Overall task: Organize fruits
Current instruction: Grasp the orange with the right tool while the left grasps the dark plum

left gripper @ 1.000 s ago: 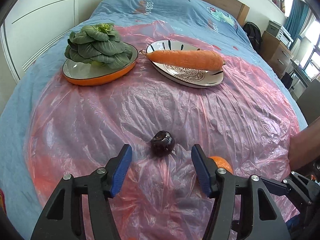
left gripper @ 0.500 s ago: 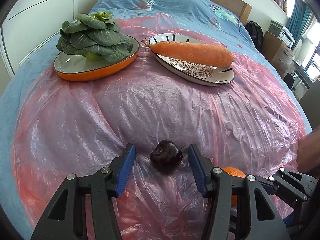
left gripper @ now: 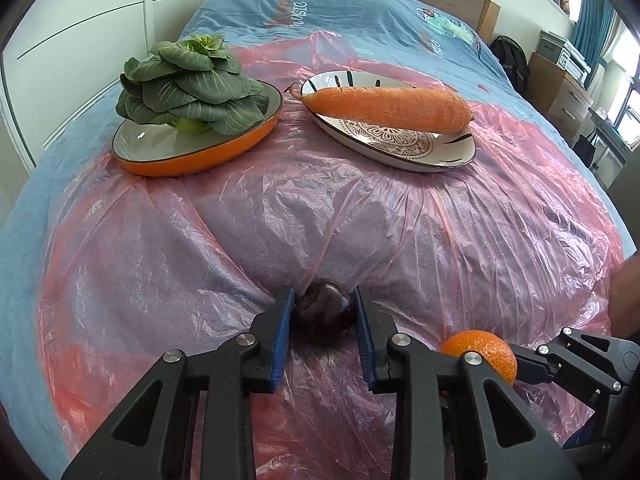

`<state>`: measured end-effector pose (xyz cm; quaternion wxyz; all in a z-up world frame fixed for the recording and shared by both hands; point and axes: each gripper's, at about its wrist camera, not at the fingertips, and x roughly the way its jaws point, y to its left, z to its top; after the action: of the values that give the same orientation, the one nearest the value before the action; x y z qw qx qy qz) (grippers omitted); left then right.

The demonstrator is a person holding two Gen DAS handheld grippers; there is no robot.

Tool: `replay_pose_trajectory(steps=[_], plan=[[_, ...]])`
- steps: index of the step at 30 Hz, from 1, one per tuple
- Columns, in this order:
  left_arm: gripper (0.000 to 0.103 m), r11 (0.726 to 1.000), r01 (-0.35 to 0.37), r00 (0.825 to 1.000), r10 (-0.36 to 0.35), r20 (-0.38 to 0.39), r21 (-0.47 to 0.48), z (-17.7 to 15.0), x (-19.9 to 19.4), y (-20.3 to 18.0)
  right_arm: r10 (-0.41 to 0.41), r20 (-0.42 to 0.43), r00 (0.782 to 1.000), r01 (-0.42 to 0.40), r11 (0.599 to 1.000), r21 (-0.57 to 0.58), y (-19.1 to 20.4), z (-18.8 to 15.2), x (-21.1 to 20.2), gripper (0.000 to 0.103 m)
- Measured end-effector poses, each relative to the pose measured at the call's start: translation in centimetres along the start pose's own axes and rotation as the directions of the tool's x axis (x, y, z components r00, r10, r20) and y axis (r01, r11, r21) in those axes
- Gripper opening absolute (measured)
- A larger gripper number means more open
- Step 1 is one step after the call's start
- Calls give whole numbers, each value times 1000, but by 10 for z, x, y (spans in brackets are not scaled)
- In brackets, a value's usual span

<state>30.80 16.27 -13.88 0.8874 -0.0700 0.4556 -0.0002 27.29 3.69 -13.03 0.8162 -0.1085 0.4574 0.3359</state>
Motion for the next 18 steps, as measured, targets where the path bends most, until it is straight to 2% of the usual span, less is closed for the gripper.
replay_pose_trajectory(steps=[10, 18], plan=[[25, 1000, 11, 1000, -10, 21, -26, -4, -25, 1, 12, 31, 999, -13, 999, 49, -8, -12, -34, 49], [25, 1000, 2, 999, -2, 52, 1, -22, -69, -11, 21, 53, 998, -24, 998, 57, 2, -34, -76, 49]])
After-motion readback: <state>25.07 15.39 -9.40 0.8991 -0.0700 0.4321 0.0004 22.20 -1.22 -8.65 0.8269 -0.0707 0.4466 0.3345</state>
